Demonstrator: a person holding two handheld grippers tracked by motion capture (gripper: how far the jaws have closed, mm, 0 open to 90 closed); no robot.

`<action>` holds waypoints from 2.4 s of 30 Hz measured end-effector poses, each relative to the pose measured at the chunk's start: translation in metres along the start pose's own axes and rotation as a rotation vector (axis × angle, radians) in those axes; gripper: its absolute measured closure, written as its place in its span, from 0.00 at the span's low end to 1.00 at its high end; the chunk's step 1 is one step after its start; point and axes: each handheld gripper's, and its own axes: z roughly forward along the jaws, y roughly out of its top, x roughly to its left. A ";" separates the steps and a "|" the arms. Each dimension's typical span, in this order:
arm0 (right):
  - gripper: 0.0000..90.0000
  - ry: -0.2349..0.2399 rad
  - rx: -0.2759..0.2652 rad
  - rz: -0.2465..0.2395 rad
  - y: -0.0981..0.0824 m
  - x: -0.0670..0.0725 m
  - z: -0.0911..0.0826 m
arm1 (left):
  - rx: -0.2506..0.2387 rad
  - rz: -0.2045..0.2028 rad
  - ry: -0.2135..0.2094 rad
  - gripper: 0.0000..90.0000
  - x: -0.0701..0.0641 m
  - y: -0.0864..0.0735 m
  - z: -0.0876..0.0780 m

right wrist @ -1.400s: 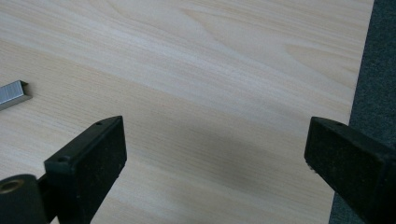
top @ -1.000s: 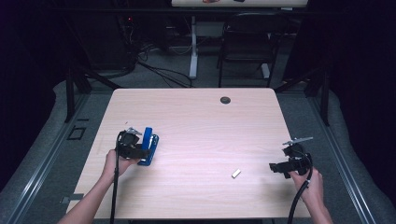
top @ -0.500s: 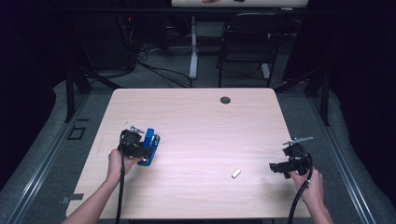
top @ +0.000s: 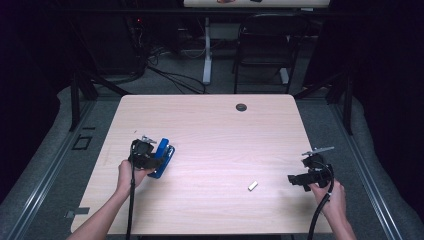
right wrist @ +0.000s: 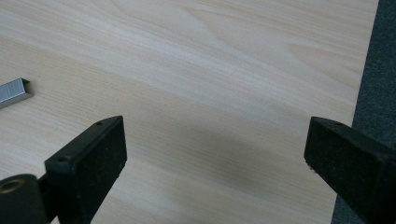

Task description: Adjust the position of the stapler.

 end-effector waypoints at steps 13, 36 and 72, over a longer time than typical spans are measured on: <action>0.06 0.002 0.007 0.001 0.000 -0.001 0.001 | 0.001 0.135 -0.079 0.73 -0.003 -0.003 -0.002; 0.06 0.011 0.011 -0.011 0.000 0.000 0.002 | -0.011 0.356 -0.180 0.74 -0.033 -0.004 0.001; 0.07 0.031 0.011 -0.024 0.001 0.004 0.003 | -0.033 0.553 -0.386 0.73 -0.068 0.002 0.013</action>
